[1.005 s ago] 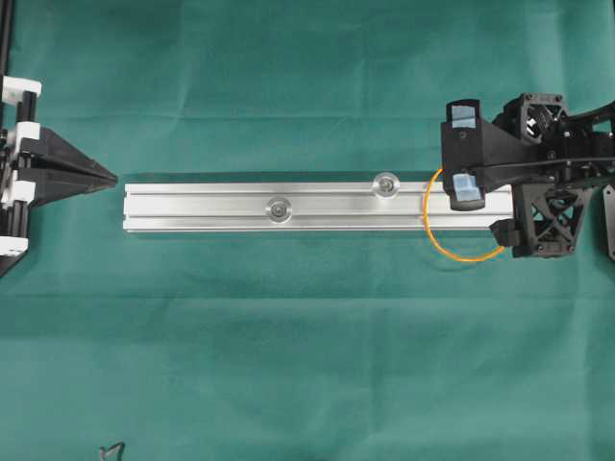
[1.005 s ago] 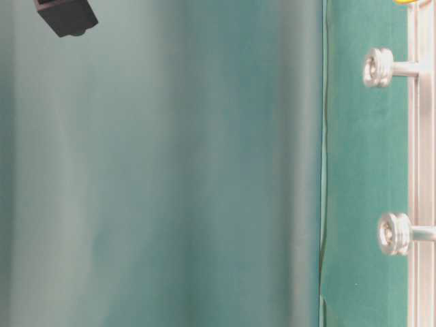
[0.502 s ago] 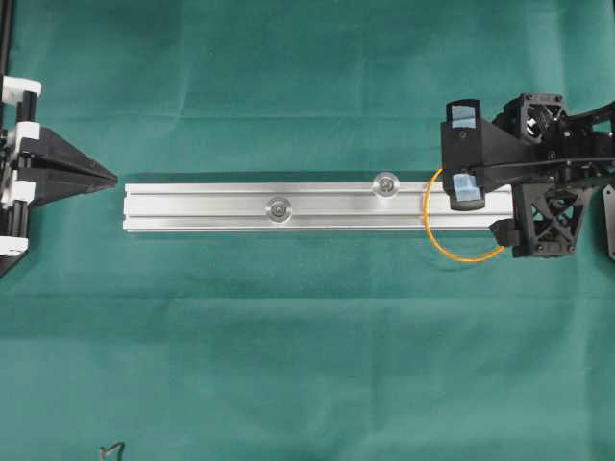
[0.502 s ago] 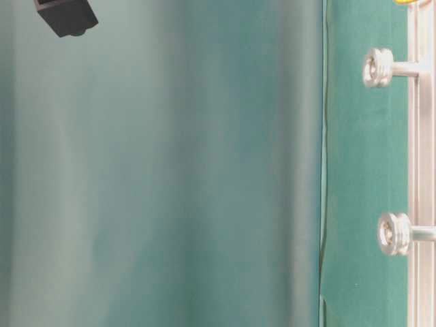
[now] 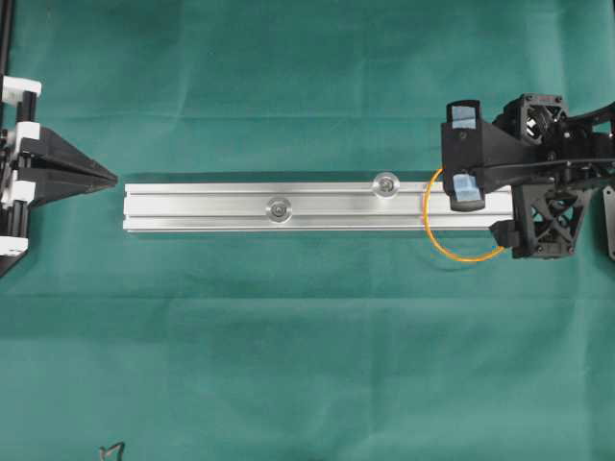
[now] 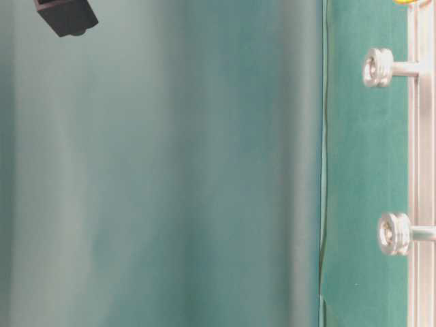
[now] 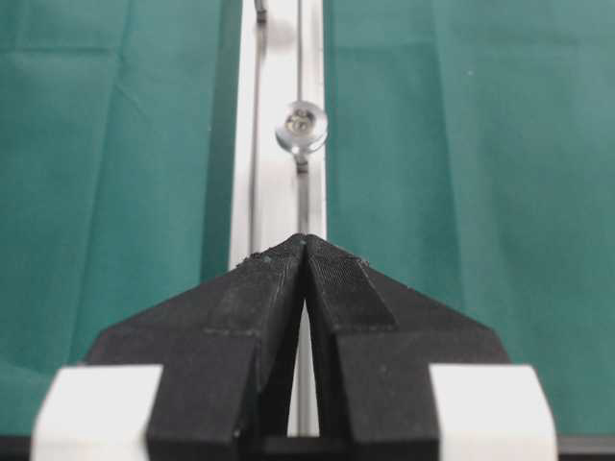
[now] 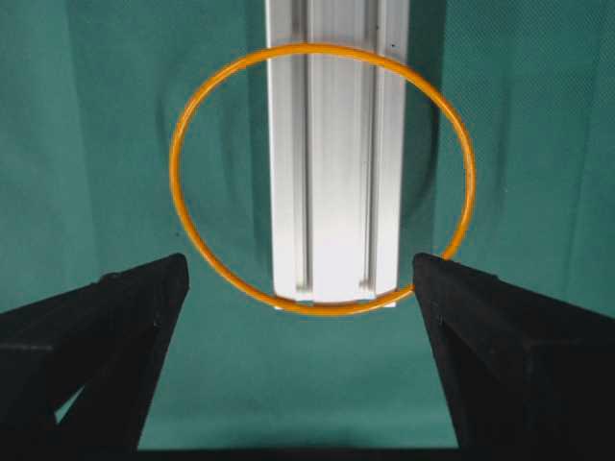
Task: Hook the rubber onto the shaft.
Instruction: 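Lower the right gripper over the ring's edge beside the rail end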
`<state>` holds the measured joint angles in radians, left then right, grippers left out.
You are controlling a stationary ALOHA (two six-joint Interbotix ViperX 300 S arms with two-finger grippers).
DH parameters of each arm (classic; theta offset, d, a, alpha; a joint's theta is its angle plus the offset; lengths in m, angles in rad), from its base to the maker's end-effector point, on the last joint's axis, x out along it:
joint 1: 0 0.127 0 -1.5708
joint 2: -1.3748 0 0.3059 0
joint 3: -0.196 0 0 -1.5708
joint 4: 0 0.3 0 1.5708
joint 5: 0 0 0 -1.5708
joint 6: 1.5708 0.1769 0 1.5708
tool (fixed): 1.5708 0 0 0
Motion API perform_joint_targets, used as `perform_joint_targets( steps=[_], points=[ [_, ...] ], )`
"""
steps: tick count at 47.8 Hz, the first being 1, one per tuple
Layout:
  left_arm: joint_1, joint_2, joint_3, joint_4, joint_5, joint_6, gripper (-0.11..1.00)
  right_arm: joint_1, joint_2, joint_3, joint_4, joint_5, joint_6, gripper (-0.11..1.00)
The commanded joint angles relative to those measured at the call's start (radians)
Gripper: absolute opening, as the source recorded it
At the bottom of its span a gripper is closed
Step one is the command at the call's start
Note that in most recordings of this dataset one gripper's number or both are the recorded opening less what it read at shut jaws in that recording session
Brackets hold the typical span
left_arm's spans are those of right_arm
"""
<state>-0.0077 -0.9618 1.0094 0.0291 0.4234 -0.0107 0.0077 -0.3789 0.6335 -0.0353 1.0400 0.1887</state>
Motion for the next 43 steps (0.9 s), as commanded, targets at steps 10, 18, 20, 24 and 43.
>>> perform_joint_targets(
  steps=[10,18,20,24,43],
  points=[
    [-0.002,0.008,-0.032,0.003,-0.006,0.002,0.0,0.02,0.003,0.048,0.029,-0.094,0.003,0.98],
    [-0.002,0.008,-0.032,0.003,-0.005,0.0,0.0,0.038,0.031,0.08,0.037,-0.146,0.002,0.98],
    [-0.002,0.008,-0.031,0.002,-0.006,0.002,0.0,0.043,0.041,0.087,0.037,-0.16,0.003,0.98],
    [-0.002,0.008,-0.032,0.002,-0.006,0.002,0.0,0.051,0.058,0.1,0.037,-0.192,0.003,0.98],
    [-0.002,0.008,-0.031,0.003,-0.005,0.002,0.0,0.075,0.112,0.15,0.049,-0.275,0.003,0.98]
  ],
)
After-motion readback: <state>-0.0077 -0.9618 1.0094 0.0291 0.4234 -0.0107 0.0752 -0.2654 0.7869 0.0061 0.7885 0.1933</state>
